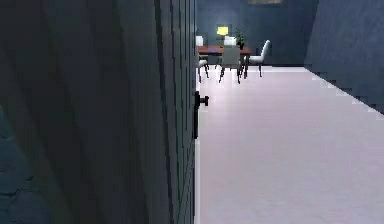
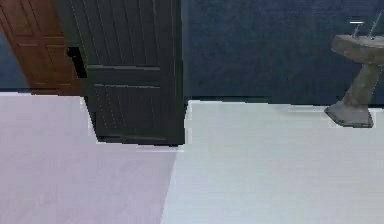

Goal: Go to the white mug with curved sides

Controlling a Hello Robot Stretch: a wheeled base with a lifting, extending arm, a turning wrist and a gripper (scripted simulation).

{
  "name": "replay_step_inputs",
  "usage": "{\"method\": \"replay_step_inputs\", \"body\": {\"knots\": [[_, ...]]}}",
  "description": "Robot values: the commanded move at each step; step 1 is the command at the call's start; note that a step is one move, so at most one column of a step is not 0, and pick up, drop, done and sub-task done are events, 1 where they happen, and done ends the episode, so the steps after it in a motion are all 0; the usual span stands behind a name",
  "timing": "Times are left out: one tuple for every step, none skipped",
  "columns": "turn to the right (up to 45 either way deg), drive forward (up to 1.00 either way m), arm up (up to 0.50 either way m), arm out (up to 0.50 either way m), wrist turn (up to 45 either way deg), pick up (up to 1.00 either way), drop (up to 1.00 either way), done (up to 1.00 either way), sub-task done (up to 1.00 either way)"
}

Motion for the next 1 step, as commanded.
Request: {"method": "replay_step_inputs", "body": {"knots": [[45.0,0.00,0.00,0.00,0.0,0.00,0.00,0.00,0.00]]}}
